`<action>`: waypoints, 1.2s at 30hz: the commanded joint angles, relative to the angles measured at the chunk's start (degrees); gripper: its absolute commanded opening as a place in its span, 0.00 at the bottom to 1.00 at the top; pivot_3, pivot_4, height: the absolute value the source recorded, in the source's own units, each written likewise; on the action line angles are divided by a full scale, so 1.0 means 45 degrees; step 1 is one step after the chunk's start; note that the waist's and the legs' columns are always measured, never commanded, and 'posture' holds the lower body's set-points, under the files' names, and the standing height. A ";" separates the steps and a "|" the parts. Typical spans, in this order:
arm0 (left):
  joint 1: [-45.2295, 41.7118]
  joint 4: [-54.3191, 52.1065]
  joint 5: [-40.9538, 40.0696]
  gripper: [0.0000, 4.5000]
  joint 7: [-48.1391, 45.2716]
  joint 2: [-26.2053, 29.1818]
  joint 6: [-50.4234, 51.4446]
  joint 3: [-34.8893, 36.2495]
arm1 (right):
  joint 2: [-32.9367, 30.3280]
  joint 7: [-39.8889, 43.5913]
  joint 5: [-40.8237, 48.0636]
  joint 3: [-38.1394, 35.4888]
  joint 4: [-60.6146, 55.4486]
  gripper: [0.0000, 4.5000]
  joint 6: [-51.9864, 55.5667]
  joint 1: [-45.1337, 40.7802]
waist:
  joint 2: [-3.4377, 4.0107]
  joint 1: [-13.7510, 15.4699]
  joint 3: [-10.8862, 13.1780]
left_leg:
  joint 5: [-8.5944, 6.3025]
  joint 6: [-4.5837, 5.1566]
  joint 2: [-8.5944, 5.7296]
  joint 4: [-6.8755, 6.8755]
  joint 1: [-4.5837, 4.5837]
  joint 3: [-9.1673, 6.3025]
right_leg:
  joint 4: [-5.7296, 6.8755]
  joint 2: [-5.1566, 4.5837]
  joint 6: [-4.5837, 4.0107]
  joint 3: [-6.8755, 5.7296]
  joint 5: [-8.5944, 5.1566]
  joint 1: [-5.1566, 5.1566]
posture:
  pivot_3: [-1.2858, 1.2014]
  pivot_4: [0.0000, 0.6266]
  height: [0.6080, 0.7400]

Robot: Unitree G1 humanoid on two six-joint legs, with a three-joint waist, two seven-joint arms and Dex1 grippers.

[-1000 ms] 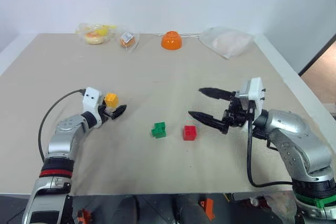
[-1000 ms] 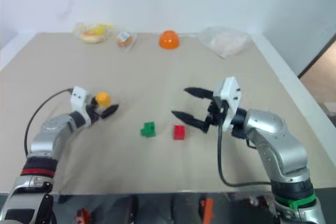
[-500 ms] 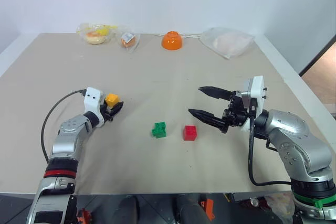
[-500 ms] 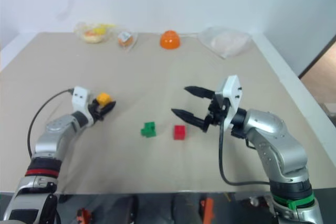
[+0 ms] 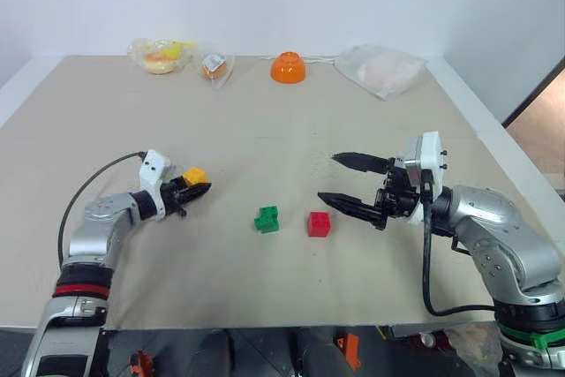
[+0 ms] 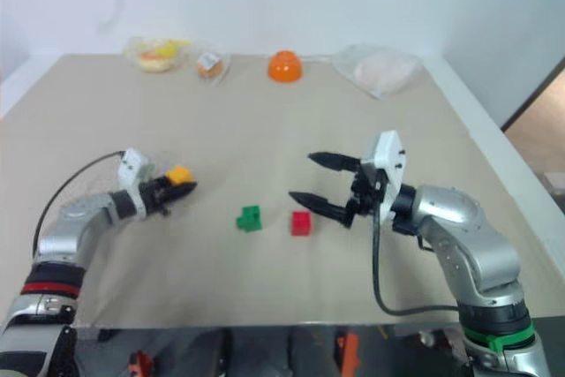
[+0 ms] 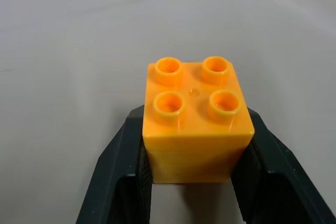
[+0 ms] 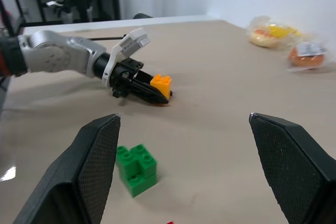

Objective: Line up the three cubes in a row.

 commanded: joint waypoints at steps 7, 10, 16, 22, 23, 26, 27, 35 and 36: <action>0.0143 0.0039 -0.0445 0.30 -0.5491 0.1255 -0.2357 -0.0772 | -0.0659 0.0480 0.0467 -0.0703 -0.0655 0.91 0.0000 0.0403 | 0.0002 0.0010 0.0001 | 0.0000 0.0000 0.0005 -0.0035 0.0003 -0.0008 | -0.0001 -0.0006 -0.0032 -0.0021 -0.0024 -0.0007 | 0.52 0.24 1.00; -0.0075 0.0347 -0.0173 0.30 -0.5845 0.1060 -0.2873 -0.1192 | -0.0604 0.0340 0.0336 -0.0599 -0.0742 0.91 -0.0058 0.0450 | 0.0002 0.0004 0.0001 | 0.0000 0.0000 0.0003 -0.0032 0.0002 -0.0005 | -0.0001 -0.0007 -0.0031 -0.0017 -0.0024 -0.0007 | 0.52 0.24 1.00; -0.0384 0.0641 -0.0042 0.30 -0.6319 0.0475 -0.3401 -0.1726 | -0.0690 0.0220 0.0536 -0.0760 -0.1178 0.91 0.0108 0.0874 | 0.0001 0.0005 0.0001 | 0.0000 0.0000 0.0004 -0.0035 -0.0004 -0.0012 | -0.0001 -0.0004 -0.0022 -0.0024 -0.0027 -0.0007 | 0.52 0.24 1.00; -0.0782 0.1023 0.0042 0.30 -0.6763 0.0113 -0.3533 -0.2074 | -0.1015 0.0334 0.0801 -0.1132 -0.1426 0.91 0.0307 0.1325 | 0.0001 0.0001 0.0000 | 0.0000 0.0001 0.0005 -0.0033 -0.0003 -0.0017 | 0.0002 0.0000 -0.0024 -0.0028 -0.0026 -0.0008 | 0.52 0.24 1.00; -0.0835 0.1123 0.0094 0.30 -0.6892 0.0098 -0.3616 -0.2152 | -0.1072 0.0327 0.0820 -0.1191 -0.1457 0.91 0.0322 0.1415 | 0.0001 0.0001 0.0000 | 0.0000 0.0001 0.0006 -0.0031 -0.0003 -0.0020 | 0.0002 0.0001 -0.0024 -0.0033 -0.0026 -0.0005 | 0.52 0.24 1.00; -0.1080 0.2006 0.0544 0.30 -0.7050 0.0090 -0.4399 -0.2332 | -0.1126 0.0258 0.0846 -0.1292 -0.1524 0.91 0.0369 0.1523 | 0.0001 -0.0004 0.0000 | 0.0000 0.0001 0.0004 -0.0029 -0.0002 -0.0019 | 0.0002 0.0000 -0.0023 -0.0030 -0.0026 -0.0004 | 0.52 0.24 1.00; -0.1189 0.2261 0.0596 0.30 -0.7032 0.0040 -0.4568 -0.2332 | -0.1130 0.0239 0.0846 -0.1303 -0.1538 0.91 0.0378 0.1531 | 0.0001 -0.0006 0.0000 | 0.0000 0.0001 0.0004 -0.0028 -0.0002 -0.0019 | 0.0002 0.0002 -0.0023 -0.0029 -0.0025 -0.0005 | 0.52 0.24 1.00; -0.1576 0.2914 0.0654 0.30 -0.7220 -0.0390 -0.5012 -0.2407 | -0.1140 0.0113 0.0837 -0.1253 -0.1583 0.91 0.0436 0.1481 | 0.0001 0.0014 0.0000 | 0.0001 0.0002 -0.0002 -0.0007 -0.0001 -0.0021 | 0.0002 -0.0006 -0.0014 -0.0031 -0.0019 0.0008 | 0.52 0.24 1.00; -0.1570 0.2905 0.0673 0.30 -0.7208 -0.0433 -0.5022 -0.2427 | -0.1148 0.0111 0.0836 -0.1242 -0.1577 0.91 0.0434 0.1471 | 0.0001 0.0014 0.0000 | 0.0001 0.0002 -0.0003 -0.0002 -0.0002 -0.0020 | 0.0002 -0.0008 -0.0012 -0.0030 -0.0018 0.0010 | 0.52 0.24 1.00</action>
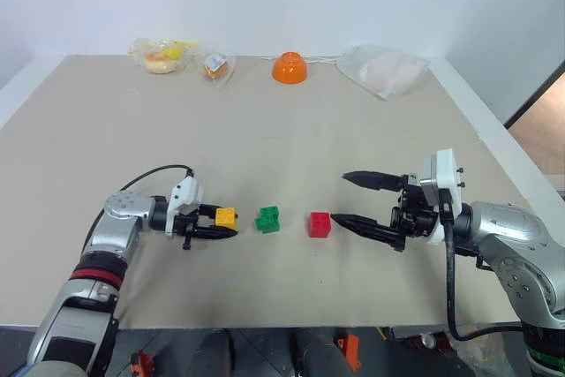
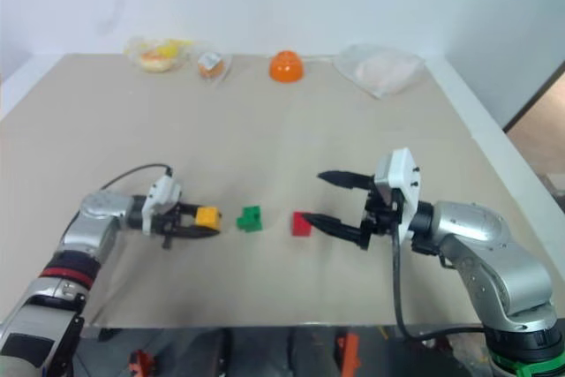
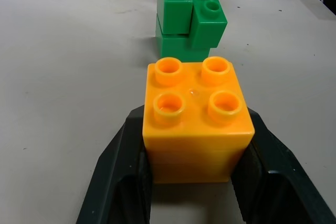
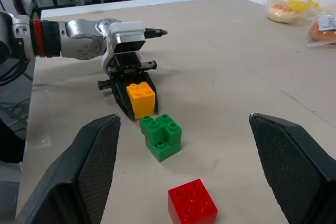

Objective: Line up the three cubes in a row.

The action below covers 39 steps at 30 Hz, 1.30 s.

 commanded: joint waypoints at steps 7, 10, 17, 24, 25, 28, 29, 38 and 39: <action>0.0104 -0.0150 0.0136 0.53 -0.0210 -0.0152 -0.0095 -0.0148 | -0.0170 -0.0010 0.0172 -0.0296 -0.0405 0.91 -0.0068 -0.0143 | 0.0000 0.0004 0.0000 | 0.0000 0.0000 -0.0004 0.0016 -0.0001 0.0000 | 0.0000 -0.0005 0.0011 0.0002 0.0006 0.0008 | 0.52 0.24 1.00; 0.0156 -0.0211 0.0086 0.75 -0.0116 -0.0123 -0.0060 -0.0018 | -0.0161 -0.0005 0.0167 -0.0271 -0.0396 0.91 -0.0072 -0.0163 | 0.0002 0.0007 -0.0001 | 0.0000 0.0000 -0.0004 0.0015 -0.0001 0.0000 | 0.0000 -0.0005 0.0011 0.0001 0.0006 0.0008 | 0.52 0.24 1.00; 0.0437 -0.0628 0.0002 0.97 -0.0250 0.0564 0.0129 0.0152 | -0.0157 0.0116 0.0130 -0.0157 -0.0219 0.91 -0.0105 -0.0391 | 0.0000 -0.0010 -0.0001 | 0.0032 0.0051 0.0001 0.0031 0.0001 0.0003 | -0.0001 -0.0002 -0.0060 0.0002 0.0035 0.0005 | 0.52 0.24 1.00; 0.0706 0.0090 0.0218 0.97 0.0519 0.2399 -0.0262 0.1101 | -0.0239 0.0401 0.0125 -0.0203 0.0082 0.91 -0.0146 -0.0661 | 0.0001 -0.0203 -0.0001 | 0.0036 0.0059 0.0072 -0.0012 0.0025 0.0022 | 0.0001 0.0071 -0.0107 0.0025 0.0033 -0.0022 | 0.52 0.24 1.00; 0.0721 0.0199 0.0146 0.97 0.0582 0.2562 -0.0248 0.1237 | -0.0240 0.0419 0.0120 -0.0206 0.0086 0.91 -0.0155 -0.0652 | 0.0001 -0.0205 -0.0001 | 0.0036 0.0059 0.0091 -0.0028 0.0028 0.0020 | 0.0002 0.0092 -0.0125 0.0024 0.0034 -0.0029 | 0.52 0.24 1.00; 0.1061 0.0319 0.0005 0.97 0.0645 0.3258 -0.0333 0.1734 | -0.0305 0.0502 0.0082 -0.0270 0.0212 0.91 -0.0200 -0.0614 | 0.0002 -0.0182 0.0000 | 0.0036 0.0060 0.0122 -0.0068 0.0029 0.0002 | 0.0005 0.0117 -0.0159 -0.0008 0.0023 -0.0040 | 0.52 0.24 1.00; 0.1238 0.0217 -0.0052 0.97 0.0701 0.3461 -0.0290 0.1909 | -0.0355 0.0527 0.0034 -0.0305 0.0273 0.91 -0.0203 -0.0563 | 0.0002 -0.0167 0.0000 | 0.0036 0.0059 0.0122 -0.0079 0.0028 0.0002 | 0.0005 0.0116 -0.0159 -0.0012 0.0021 -0.0042 | 0.52 0.24 1.00; 0.2785 -0.4813 -0.2033 0.97 0.4212 0.3592 0.5637 0.3665 | -0.1184 0.1288 -0.1175 -0.1201 0.2005 0.91 -0.1085 0.1439 | -0.0003 -0.0008 0.0000 | 0.0028 0.0045 0.0135 -0.0097 0.0010 -0.0007 | 0.0003 0.0107 -0.0139 -0.0053 -0.0001 -0.0042 | 0.52 0.24 1.00; 0.3045 -0.5396 -0.2233 0.97 0.4401 0.3629 0.5997 0.3838 | -0.1248 0.1393 -0.1238 -0.1226 0.2074 0.91 -0.1156 0.1643 | -0.0002 -0.0010 0.0000 | 0.0027 0.0045 0.0138 -0.0096 0.0011 -0.0006 | 0.0002 0.0107 -0.0138 -0.0053 0.0000 -0.0041 | 0.52 0.24 1.00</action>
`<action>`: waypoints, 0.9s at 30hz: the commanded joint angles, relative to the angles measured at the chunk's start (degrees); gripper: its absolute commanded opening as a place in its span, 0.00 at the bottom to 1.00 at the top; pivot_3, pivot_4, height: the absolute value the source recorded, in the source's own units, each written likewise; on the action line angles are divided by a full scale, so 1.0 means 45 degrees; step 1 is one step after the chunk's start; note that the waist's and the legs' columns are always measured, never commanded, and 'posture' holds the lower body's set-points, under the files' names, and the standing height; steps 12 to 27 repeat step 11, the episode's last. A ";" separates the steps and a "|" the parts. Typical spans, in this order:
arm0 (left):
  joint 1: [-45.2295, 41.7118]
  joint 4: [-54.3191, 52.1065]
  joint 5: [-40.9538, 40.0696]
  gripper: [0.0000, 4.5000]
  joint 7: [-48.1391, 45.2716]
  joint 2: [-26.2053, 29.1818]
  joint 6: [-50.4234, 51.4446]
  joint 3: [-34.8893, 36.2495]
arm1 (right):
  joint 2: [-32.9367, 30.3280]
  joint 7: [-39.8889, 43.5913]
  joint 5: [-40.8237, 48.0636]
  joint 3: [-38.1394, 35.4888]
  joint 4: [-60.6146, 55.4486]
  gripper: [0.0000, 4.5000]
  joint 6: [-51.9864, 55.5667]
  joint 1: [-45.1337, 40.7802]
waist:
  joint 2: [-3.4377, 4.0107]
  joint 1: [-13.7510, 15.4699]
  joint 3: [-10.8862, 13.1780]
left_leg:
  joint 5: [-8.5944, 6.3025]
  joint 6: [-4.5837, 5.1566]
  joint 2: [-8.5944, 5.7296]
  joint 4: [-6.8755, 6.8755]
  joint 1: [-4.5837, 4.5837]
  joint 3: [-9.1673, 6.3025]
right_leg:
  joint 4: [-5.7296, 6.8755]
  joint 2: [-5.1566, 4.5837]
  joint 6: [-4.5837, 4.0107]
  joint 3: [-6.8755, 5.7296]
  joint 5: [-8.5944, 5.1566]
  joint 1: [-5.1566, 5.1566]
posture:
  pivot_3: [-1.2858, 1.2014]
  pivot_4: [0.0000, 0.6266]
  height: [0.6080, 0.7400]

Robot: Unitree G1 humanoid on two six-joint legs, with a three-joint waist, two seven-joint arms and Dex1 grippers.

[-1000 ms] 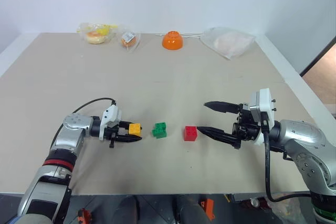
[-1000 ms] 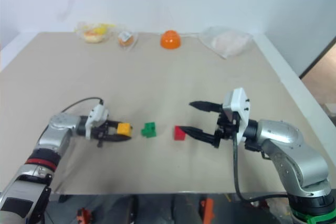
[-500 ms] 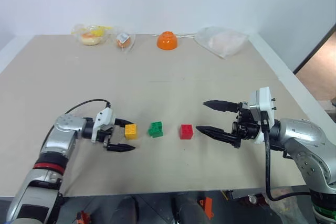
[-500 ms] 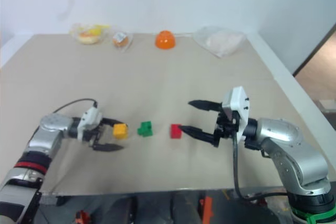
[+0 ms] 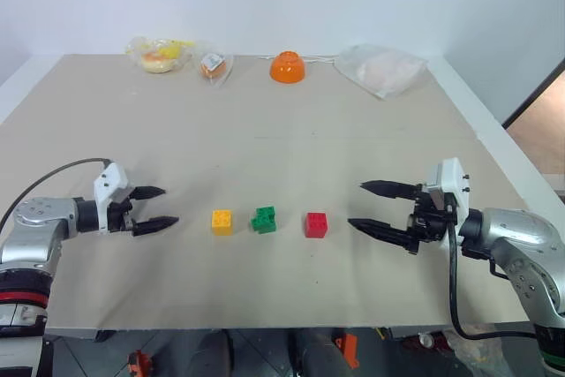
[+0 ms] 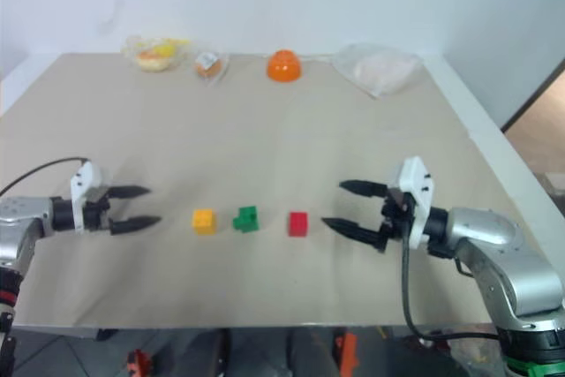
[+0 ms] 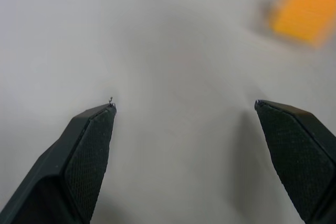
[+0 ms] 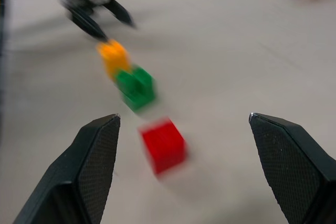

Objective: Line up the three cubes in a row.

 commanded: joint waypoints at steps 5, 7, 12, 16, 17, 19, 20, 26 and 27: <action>0.1745 -0.3609 -0.1902 0.97 0.1093 0.0561 0.3122 0.1740 | -0.0190 0.0464 -0.0342 -0.0692 0.0245 0.91 -0.0646 0.1253 | 0.0005 -0.0079 0.0002 | -0.0002 -0.0002 0.0025 -0.0032 0.0040 0.0010 | 0.0003 0.0019 -0.0026 0.0000 -0.0008 0.0001 | 0.52 0.24 1.00; 0.2070 -0.3715 -0.1693 0.97 0.1227 0.0542 0.2951 0.1677 | -0.0050 0.0338 -0.0320 -0.0576 0.0185 0.91 -0.0639 0.1204 | 0.0006 -0.0076 0.0003 | -0.0001 -0.0002 0.0038 -0.0039 0.0069 0.0011 | 0.0012 0.0033 -0.0106 -0.0006 -0.0027 0.0006 | 0.52 0.24 1.00; 0.2495 -0.3807 -0.1670 0.97 0.1313 0.0510 0.2924 0.1540 | 0.0123 0.0236 -0.0475 -0.0196 0.0208 0.91 -0.0661 0.0900 | 0.0006 -0.0066 0.0003 | -0.0001 -0.0002 0.0042 -0.0035 0.0096 0.0012 | 0.0012 0.0032 -0.0122 -0.0011 -0.0018 0.0025 | 0.52 0.24 1.00; 0.2495 -0.3807 -0.1670 0.97 0.1313 0.0510 0.2924 0.1540 | 0.0123 0.0236 -0.0475 -0.0196 0.0208 0.91 -0.0661 0.0900 | 0.0006 -0.0066 0.0003 | -0.0001 -0.0002 0.0042 -0.0035 0.0096 0.0012 | 0.0012 0.0032 -0.0122 -0.0011 -0.0018 0.0025 | 0.52 0.24 1.00; 0.2495 -0.3807 -0.1670 0.97 0.1313 0.0510 0.2924 0.1540 | 0.0123 0.0236 -0.0475 -0.0196 0.0208 0.91 -0.0661 0.0900 | 0.0006 -0.0066 0.0003 | -0.0001 -0.0002 0.0042 -0.0035 0.0096 0.0012 | 0.0012 0.0032 -0.0122 -0.0011 -0.0018 0.0025 | 0.52 0.24 1.00; 0.2495 -0.3807 -0.1670 0.97 0.1313 0.0510 0.2924 0.1540 | 0.0123 0.0236 -0.0475 -0.0196 0.0208 0.91 -0.0661 0.0900 | 0.0006 -0.0066 0.0003 | -0.0001 -0.0002 0.0042 -0.0035 0.0096 0.0012 | 0.0012 0.0032 -0.0122 -0.0011 -0.0018 0.0025 | 0.52 0.24 1.00; 0.2495 -0.3807 -0.1670 0.97 0.1313 0.0510 0.2924 0.1540 | 0.0123 0.0236 -0.0475 -0.0196 0.0208 0.91 -0.0661 0.0900 | 0.0006 -0.0066 0.0003 | -0.0001 -0.0002 0.0042 -0.0035 0.0096 0.0012 | 0.0012 0.0032 -0.0122 -0.0011 -0.0018 0.0025 | 0.52 0.24 1.00; 0.2495 -0.3807 -0.1670 0.97 0.1313 0.0510 0.2924 0.1540 | 0.0123 0.0236 -0.0475 -0.0196 0.0208 0.91 -0.0661 0.0900 | 0.0006 -0.0066 0.0003 | -0.0001 -0.0002 0.0042 -0.0035 0.0096 0.0012 | 0.0012 0.0032 -0.0122 -0.0011 -0.0018 0.0025 | 0.52 0.24 1.00; 0.2495 -0.3807 -0.1670 0.97 0.1313 0.0510 0.2924 0.1540 | 0.0123 0.0236 -0.0475 -0.0196 0.0208 0.91 -0.0661 0.0900 | 0.0006 -0.0066 0.0003 | -0.0001 -0.0002 0.0042 -0.0035 0.0096 0.0012 | 0.0012 0.0032 -0.0122 -0.0011 -0.0018 0.0025 | 0.52 0.24 1.00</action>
